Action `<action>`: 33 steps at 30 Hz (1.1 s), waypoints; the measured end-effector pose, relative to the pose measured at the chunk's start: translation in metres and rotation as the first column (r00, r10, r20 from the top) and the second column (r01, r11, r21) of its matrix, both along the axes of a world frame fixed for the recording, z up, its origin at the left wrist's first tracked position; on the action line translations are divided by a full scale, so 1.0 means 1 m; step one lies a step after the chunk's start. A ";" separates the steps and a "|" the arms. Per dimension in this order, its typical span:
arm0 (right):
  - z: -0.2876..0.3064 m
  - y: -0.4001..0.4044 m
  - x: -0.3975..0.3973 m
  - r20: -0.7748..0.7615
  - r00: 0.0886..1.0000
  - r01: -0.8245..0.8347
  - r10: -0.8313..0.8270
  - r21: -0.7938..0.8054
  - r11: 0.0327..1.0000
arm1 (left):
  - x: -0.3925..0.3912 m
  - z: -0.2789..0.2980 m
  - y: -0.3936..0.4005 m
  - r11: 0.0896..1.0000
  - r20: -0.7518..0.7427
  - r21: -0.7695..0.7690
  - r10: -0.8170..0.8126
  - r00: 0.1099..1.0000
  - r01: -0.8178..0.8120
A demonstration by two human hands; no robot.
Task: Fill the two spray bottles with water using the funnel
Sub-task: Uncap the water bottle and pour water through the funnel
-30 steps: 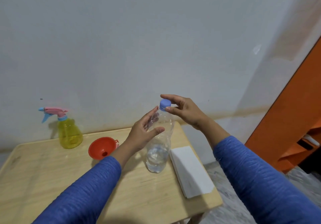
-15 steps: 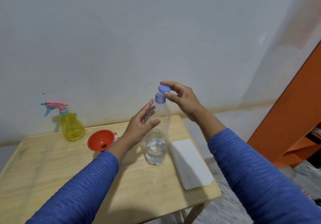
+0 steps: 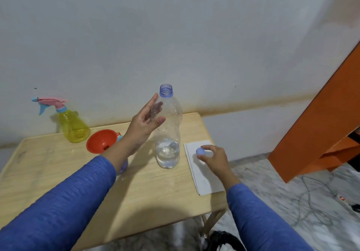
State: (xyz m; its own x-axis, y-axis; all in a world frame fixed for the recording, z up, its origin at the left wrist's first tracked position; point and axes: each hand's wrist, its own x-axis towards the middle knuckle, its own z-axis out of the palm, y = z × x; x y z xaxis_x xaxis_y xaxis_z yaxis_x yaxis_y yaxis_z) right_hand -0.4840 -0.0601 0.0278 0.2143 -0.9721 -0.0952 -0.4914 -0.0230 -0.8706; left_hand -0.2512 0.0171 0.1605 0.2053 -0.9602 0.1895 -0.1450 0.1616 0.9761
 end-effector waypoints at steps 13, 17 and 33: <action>-0.053 0.005 0.000 -0.316 0.947 -0.088 0.060 -0.076 0.993 | 0.003 -0.008 -0.004 1.000 0.027 0.008 0.009 1.000 -0.010; -0.015 0.006 0.014 -0.119 0.989 -0.100 0.091 -0.076 0.992 | 0.001 -0.008 -0.005 1.000 0.019 0.011 0.007 1.000 -0.007; 0.087 0.018 0.122 0.220 0.932 -0.176 0.287 -0.417 0.891 | -0.010 -0.006 0.015 0.976 -0.072 -0.049 0.210 0.975 -0.214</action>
